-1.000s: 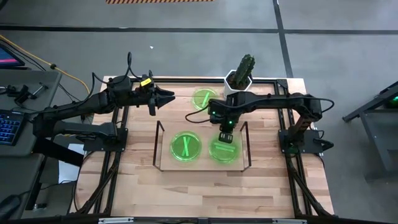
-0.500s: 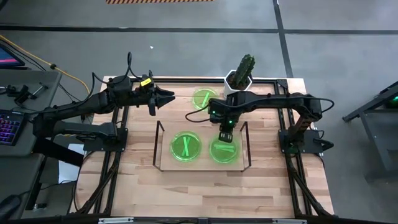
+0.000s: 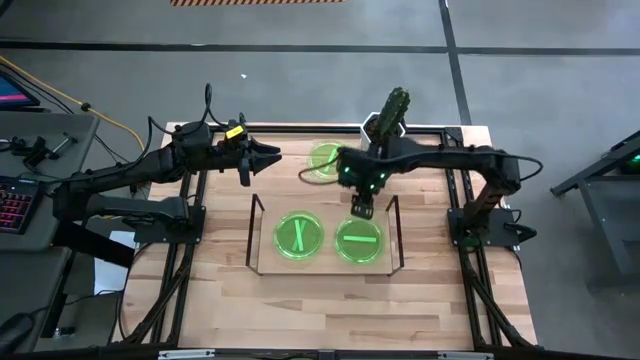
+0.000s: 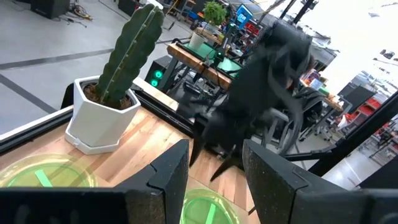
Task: Place and stack plates onto a shelf
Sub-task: Stack the green transparent plate on top of the green transparent plate
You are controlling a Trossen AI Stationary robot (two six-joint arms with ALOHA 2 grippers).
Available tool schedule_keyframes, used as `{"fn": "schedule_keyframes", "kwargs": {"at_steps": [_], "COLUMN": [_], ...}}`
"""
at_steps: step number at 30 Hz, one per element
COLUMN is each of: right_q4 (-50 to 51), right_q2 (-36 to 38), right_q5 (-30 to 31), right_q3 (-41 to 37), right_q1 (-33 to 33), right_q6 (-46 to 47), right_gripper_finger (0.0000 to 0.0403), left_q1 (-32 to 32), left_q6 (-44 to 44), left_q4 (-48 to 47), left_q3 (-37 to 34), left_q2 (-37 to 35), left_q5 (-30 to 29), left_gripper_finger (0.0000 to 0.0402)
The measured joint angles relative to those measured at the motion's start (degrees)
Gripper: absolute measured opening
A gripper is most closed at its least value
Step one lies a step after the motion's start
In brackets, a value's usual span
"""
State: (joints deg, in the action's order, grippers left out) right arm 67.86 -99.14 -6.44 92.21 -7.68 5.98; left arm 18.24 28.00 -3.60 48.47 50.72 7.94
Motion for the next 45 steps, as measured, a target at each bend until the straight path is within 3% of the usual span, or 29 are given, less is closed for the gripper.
{"fn": "schedule_keyframes", "kwargs": {"at_steps": [5,9,17,22,26,31,38,42,45], "right_q4": [-1.7,-9.6,-42.0,-61.5,-62.9,-63.0,-63.0,-63.1,-63.0], "right_q2": [5.5,12.4,29.9,34.4,34.1,33.9,34.0,34.0,34.0], "right_q5": [0.8,2.8,3.1,5.2,6.4,7.4,10.5,12.2,13.9], "right_q3": [0.6,-2.8,-29.7,-41.0,-41.6,-39.4,-35.0,-33.3,-33.1], "right_q1": [-2.1,-2.5,-1.5,0.3,0.7,0.6,0.5,0.5,0.5], "right_q6": [1.6,3.9,19.9,28.4,29.6,27.7,23.6,22.2,22.1], "right_gripper_finger": [0.0195,0.0195,0.0195,0.0195,0.0195,0.0195,0.0195,0.0195,0.0195], "left_q1": [0.0,0.0,0.0,0.0,0.0,1.2,8.6,11.1,11.8], "left_q6": [-1.7,-1.7,-3.1,-3.1,-1.8,9.1,8.1,3.6,3.4], "left_q4": [0.0,-0.1,-1.9,-2.0,-2.0,-2.6,-14.9,-21.6,-22.8], "left_q3": [0.0,0.0,0.0,0.0,0.0,0.4,12.1,19.6,21.1], "left_q2": [0.0,0.0,0.0,0.2,0.2,4.3,20.2,29.9,36.1], "left_q5": [0.0,0.0,0.0,0.0,-0.6,-5.5,-0.7,-1.9,-5.3], "left_gripper_finger": [0.0141,0.0141,0.0141,0.0141,0.0141,0.0140,0.0138,0.0138,0.0138]}}
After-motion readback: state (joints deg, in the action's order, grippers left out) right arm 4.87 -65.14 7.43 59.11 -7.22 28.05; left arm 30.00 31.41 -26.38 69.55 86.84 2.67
